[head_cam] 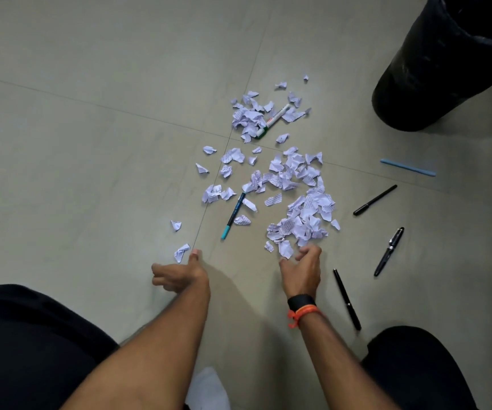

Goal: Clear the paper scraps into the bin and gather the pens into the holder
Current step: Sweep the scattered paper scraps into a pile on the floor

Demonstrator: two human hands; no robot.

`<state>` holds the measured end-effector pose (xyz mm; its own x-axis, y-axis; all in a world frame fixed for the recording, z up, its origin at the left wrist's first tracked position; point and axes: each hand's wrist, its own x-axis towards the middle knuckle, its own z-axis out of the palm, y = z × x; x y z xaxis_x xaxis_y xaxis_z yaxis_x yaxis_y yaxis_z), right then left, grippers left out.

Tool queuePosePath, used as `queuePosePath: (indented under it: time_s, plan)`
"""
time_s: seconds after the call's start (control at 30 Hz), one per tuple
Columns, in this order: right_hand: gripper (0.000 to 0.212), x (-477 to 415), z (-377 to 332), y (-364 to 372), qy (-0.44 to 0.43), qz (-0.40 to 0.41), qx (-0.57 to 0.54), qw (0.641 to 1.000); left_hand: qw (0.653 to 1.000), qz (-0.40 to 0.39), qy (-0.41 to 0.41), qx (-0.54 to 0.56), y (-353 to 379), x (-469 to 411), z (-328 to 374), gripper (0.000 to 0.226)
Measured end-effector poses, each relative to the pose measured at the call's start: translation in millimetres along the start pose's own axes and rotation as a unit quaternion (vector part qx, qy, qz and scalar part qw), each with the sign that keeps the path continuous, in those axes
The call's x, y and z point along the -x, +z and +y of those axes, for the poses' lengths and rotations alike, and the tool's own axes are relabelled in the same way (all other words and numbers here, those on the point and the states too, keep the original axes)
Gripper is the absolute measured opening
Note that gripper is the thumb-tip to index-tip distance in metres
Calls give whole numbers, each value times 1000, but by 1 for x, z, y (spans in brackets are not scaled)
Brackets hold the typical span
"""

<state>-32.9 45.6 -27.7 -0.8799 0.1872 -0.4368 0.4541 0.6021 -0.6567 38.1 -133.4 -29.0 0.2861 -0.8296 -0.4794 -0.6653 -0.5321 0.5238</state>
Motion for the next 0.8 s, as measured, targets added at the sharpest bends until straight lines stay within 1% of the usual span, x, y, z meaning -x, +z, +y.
queuePosePath:
  time_s: [0.1,0.2,0.27,0.33,0.37,0.43,0.5,0.57,0.6,0.67,0.8]
  plan:
    - [39,-2,-1,17,-11,-24,5,1000,1000,-5,14,-3,15,0,24,97]
    - [39,-26,-20,25,-70,-5,-2,998,997,-33,64,-32,31,0,46,97]
    - [35,-38,-32,25,-92,4,-15,996,991,-55,103,-62,38,1,53,87]
    - [32,-39,-39,22,-115,5,-9,993,985,-60,133,-92,41,1,52,67]
    - [30,-35,-39,22,-138,-7,8,990,984,-56,141,-99,42,1,51,55]
    - [23,-21,-36,26,-205,-74,62,974,982,-48,150,-104,43,-1,47,38]
    - [18,-12,-28,33,-253,-151,127,947,979,-46,164,-111,44,-3,46,26]
    - [21,-13,-23,38,-272,-190,191,924,977,-59,174,-106,47,-2,51,17]
    - [24,-17,-24,39,-274,-195,210,918,977,-72,175,-100,51,-1,56,13]
    - [30,-28,-29,38,-272,-185,216,919,976,-98,174,-89,59,5,71,12]
    - [33,-49,-42,25,-270,-128,210,931,974,-123,187,-30,74,16,106,21]
